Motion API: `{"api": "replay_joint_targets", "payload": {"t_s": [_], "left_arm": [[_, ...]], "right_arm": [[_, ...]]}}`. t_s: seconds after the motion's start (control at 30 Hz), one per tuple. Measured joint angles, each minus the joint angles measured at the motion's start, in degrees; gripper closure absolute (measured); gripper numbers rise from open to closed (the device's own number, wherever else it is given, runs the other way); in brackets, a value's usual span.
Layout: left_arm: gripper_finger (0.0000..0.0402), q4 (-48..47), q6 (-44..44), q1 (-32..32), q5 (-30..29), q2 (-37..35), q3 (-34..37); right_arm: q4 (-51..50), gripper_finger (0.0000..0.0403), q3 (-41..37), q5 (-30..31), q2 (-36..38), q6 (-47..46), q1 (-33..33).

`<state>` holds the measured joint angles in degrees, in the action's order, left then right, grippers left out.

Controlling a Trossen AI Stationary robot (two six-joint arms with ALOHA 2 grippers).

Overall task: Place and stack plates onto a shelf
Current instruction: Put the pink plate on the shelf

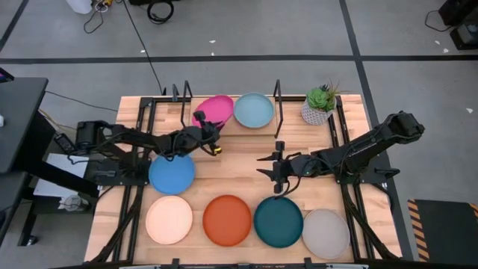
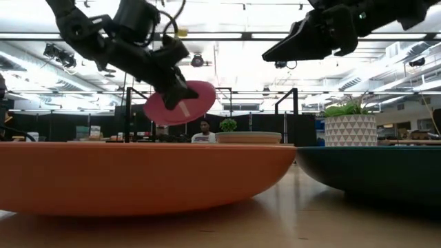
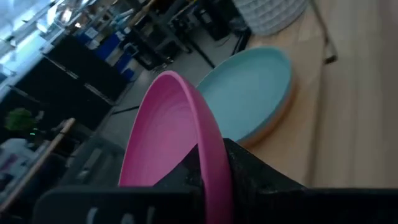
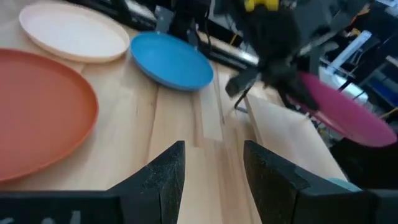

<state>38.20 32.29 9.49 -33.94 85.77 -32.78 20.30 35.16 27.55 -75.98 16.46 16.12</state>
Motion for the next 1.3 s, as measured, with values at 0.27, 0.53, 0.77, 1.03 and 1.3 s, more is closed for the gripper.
{"api": "replay_joint_targets", "payload": {"t_s": [0.27, 0.53, 0.77, 1.03, 1.3], "left_arm": [[0.0361, -0.8, 4.3, 2.5, -0.3, 4.7, 0.0], [0.0360, -0.9, 4.4, 3.8, -0.2, 5.1, 0.0], [0.0355, -4.1, 2.4, 3.9, 1.7, 5.1, 0.0], [0.0340, -4.3, 2.7, 3.8, 1.8, 5.1, 0.0], [0.0278, -4.0, 0.7, 4.0, 6.2, 5.0, 0.0]], "right_arm": [[13.3, 0.0234, -7.4, -1.7, -0.7, 1.6, -0.2], [14.8, 0.0234, -9.6, -2.2, -0.8, 2.7, -0.6], [16.7, 0.0234, -12.3, -6.0, -0.8, 0.9, -0.6], [24.7, 0.0234, -15.7, -6.4, -0.8, 3.4, -0.6], [24.6, 0.0234, -15.7, -6.5, -0.8, 3.6, -0.6]]}}
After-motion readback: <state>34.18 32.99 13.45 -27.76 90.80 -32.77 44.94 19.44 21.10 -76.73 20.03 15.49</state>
